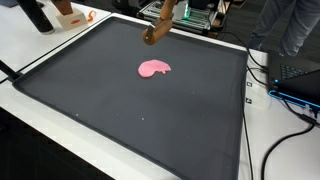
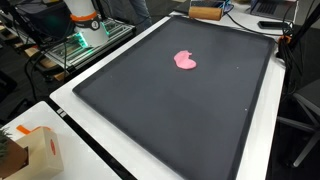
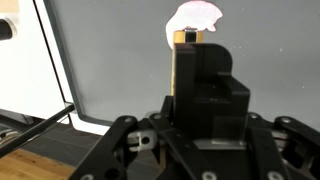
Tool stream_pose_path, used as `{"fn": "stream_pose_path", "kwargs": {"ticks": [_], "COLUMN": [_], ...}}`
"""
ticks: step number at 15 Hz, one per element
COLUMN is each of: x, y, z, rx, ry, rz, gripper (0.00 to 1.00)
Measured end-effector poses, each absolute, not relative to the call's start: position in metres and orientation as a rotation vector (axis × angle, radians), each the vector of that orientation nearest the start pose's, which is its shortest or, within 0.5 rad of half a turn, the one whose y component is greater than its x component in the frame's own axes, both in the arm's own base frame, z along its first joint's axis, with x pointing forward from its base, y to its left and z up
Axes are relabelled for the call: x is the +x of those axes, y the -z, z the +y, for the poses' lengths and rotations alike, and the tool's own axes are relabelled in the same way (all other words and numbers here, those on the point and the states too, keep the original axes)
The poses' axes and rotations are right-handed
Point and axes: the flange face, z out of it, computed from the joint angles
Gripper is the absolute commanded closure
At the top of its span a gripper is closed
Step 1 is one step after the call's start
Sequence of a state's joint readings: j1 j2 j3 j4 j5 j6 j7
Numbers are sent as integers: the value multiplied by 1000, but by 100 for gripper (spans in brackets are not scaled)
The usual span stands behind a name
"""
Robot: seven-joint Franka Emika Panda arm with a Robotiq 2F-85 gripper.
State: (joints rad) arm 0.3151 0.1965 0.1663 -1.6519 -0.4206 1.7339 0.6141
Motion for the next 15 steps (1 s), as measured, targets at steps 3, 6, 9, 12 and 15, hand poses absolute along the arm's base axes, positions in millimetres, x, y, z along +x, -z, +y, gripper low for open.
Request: {"fn": "stream_pose_path", "kwargs": {"ticks": [3, 6, 9, 12, 15], "x": [553, 543, 535, 532, 532], "y": [-520, -538, -549, -549, -548], "z": [224, 210, 200, 198, 198], "rx": [-3486, -3469, -3460, -3459, -3458], "ry": [198, 204, 214, 216, 217], "rz": [-15, -94, -135, -140, -143], "gripper": [76, 76, 51, 51, 51]}}
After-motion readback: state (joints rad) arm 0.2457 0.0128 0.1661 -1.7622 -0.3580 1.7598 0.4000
